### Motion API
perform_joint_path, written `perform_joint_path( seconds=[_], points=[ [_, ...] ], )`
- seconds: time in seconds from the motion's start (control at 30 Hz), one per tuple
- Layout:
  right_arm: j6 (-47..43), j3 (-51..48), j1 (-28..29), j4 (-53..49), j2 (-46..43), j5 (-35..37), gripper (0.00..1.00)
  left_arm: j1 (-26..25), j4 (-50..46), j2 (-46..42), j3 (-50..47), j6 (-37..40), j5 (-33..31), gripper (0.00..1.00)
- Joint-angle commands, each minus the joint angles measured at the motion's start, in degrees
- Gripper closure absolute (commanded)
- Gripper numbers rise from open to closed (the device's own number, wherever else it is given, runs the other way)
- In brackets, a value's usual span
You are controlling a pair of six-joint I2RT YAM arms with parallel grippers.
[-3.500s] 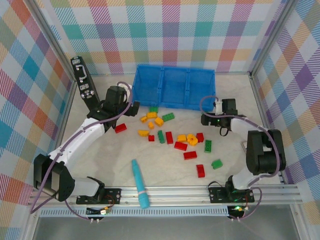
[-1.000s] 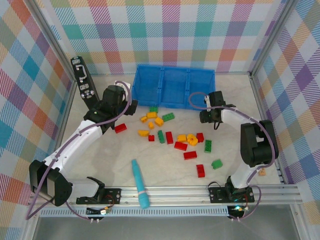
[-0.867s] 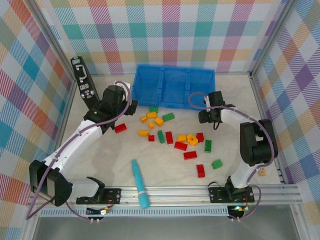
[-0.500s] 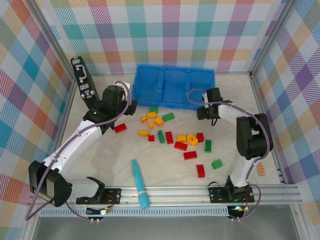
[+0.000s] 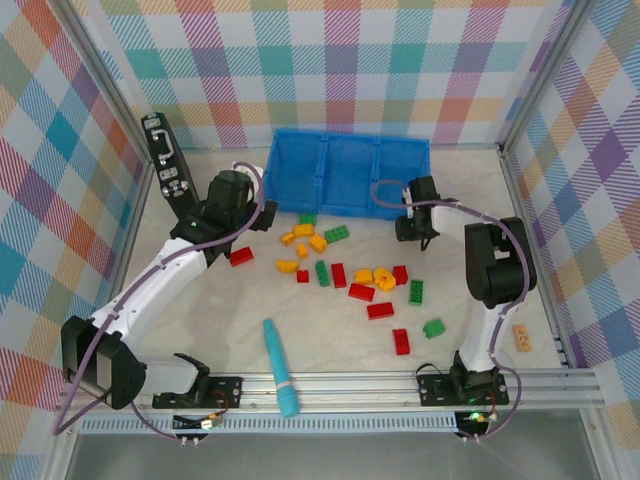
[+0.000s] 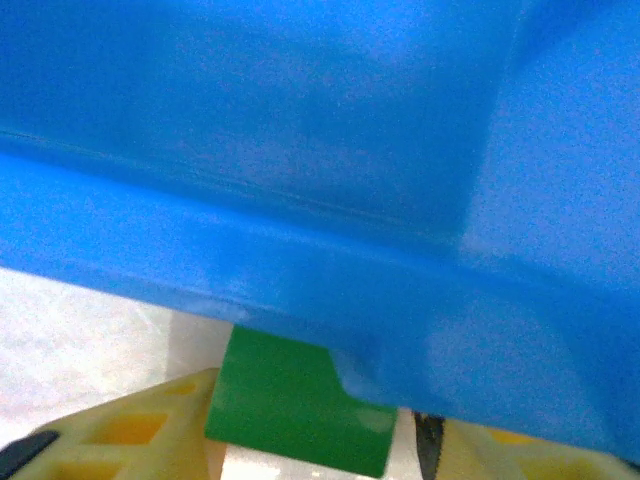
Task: Sort the legos into containers by color
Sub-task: Pick up the lego from the middle-right of the table.
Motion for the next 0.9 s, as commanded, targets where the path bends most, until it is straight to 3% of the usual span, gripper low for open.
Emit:
perform_joint_path(
  seconds=[0.0, 0.5, 0.87],
  points=[
    [0.1, 1.3, 0.4, -1.3, 1.2, 0.7, 0.55, -0.5, -1.6, 0.6, 2.4, 0.5, -0.8, 0.00],
    [-0.6, 0.1, 0.4, -2.2, 0.2, 2.2, 0.74, -1.4, 0.5, 2.0, 3.1, 1.6, -0.8, 0.00],
    [0.4, -5.0, 0.3, -5.7, -7.2, 2.9, 0.76, -1.5, 1.4, 2.3, 2.8, 3.2, 0.9, 0.00]
  ],
)
